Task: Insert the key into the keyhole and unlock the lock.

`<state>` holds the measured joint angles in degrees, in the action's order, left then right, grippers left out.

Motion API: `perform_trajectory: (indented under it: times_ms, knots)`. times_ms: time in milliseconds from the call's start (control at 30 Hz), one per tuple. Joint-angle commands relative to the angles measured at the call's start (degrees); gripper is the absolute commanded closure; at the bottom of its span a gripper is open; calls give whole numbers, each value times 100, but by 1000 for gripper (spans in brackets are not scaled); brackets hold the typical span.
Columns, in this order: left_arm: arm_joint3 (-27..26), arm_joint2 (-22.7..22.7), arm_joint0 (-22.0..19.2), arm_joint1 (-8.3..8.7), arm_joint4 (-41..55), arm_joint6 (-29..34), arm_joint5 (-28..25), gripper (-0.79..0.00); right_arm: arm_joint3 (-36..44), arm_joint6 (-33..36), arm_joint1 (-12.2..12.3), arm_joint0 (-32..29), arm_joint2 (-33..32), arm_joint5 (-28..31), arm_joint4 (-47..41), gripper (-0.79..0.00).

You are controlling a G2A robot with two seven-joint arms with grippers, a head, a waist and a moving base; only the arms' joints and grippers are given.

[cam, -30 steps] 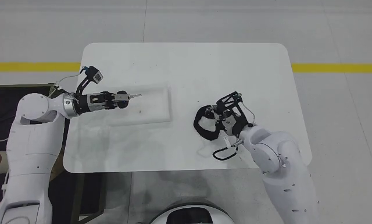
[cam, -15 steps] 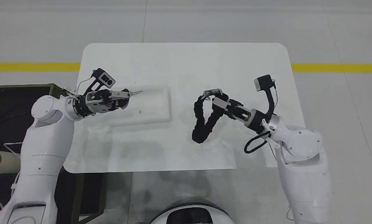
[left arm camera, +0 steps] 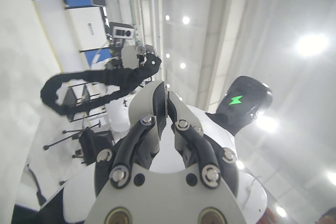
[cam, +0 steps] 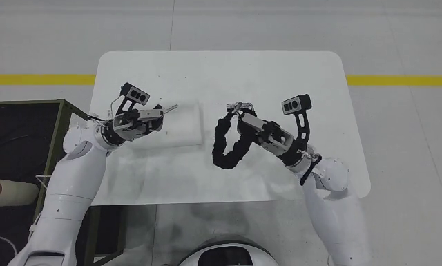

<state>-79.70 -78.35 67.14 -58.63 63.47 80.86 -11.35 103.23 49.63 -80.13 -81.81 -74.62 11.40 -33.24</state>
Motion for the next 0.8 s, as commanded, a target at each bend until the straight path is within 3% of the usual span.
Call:
perform_trajectory:
  times_ms: [0, 133, 167, 367, 567, 767]
  knots:
    - [-44, 228, 6, -64, 116, -30, 3, 0, -257, 45, -39, 115, 271, -139, -699, 0]
    - [-42, 370, -81, -108, -215, 87, 8, 0, -511, 158, -73, 296, 507, -338, -953, 0]
    - [-38, 352, -76, -120, -194, 91, -57, 0, -490, 105, -70, 344, 431, -117, -798, 0]
    - [-40, 333, -70, -128, -167, 111, -128, 0, -490, 105, -70, 344, 431, -117, -798, 0]
    - [-571, 155, 247, -82, -1075, -354, -309, 0, 3, 113, 61, 129, 193, -265, 782, 0]
    - [-921, 76, 583, -80, -1820, -791, -652, 0, 246, 180, 152, 154, 13, -590, 1408, 0]
